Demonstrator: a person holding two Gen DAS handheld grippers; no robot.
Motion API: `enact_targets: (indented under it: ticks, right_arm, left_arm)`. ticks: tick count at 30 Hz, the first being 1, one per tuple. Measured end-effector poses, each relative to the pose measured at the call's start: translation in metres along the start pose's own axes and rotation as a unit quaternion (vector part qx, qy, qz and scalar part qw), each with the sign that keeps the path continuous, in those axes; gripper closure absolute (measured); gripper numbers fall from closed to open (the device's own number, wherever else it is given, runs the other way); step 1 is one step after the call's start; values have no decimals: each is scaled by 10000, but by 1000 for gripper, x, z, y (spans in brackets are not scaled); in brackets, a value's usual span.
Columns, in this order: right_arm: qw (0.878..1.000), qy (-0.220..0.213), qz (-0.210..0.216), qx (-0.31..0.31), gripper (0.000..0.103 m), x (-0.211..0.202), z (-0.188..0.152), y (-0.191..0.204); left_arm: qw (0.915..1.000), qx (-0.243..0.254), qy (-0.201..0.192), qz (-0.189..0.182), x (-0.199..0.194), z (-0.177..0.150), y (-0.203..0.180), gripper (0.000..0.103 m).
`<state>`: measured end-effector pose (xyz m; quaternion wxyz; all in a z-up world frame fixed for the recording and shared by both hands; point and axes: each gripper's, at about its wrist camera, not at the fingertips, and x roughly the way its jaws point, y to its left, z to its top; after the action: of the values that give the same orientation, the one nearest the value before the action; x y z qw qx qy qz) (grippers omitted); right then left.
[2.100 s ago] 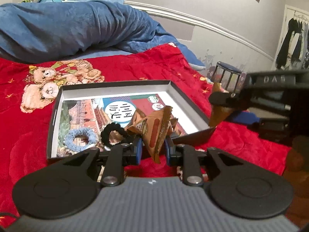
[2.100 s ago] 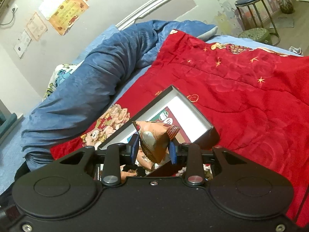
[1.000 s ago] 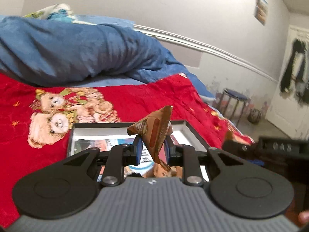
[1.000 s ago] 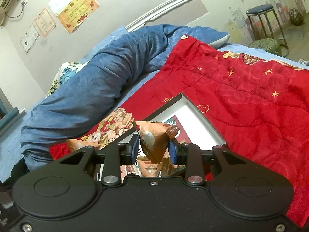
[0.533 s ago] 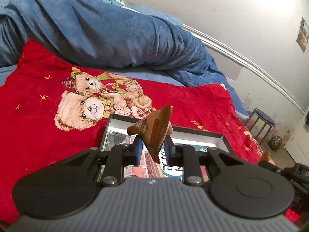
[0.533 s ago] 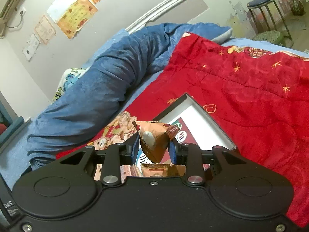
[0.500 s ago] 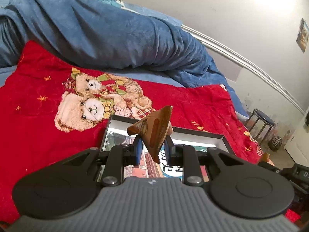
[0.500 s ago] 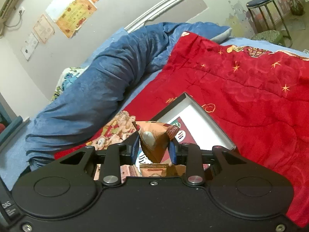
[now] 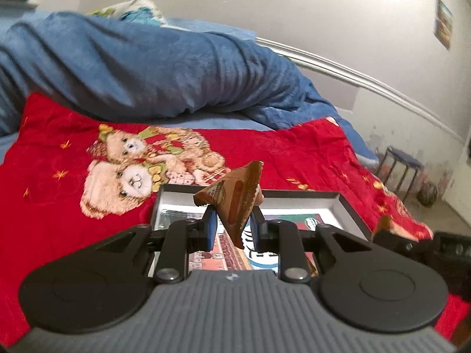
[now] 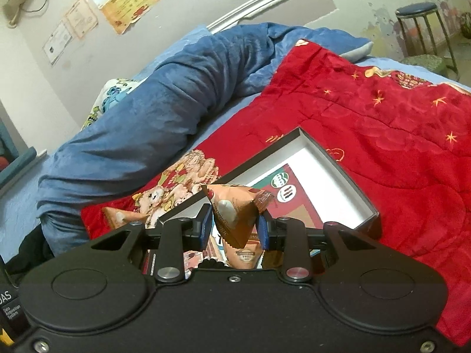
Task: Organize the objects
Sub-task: 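Lift both packets and carry them over the black box lid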
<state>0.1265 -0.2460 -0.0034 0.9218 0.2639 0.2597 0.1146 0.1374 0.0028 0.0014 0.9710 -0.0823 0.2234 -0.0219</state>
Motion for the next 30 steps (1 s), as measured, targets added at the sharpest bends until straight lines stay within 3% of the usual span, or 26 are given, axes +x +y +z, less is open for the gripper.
enact_targets:
  ticks: [11, 18, 30]
  right_arm:
    - [9992, -107, 117, 357, 72, -3, 12, -16]
    - [9993, -132, 164, 300, 72, -2, 15, -18]
    - [9953, -414, 195, 857, 72, 6, 32, -50]
  left_arm:
    - [9994, 360, 7, -20, 2, -10, -22, 76]
    - [9994, 316, 62, -135, 3, -11, -24, 76]
    - [9976, 588, -364, 33, 20, 5, -23, 76]
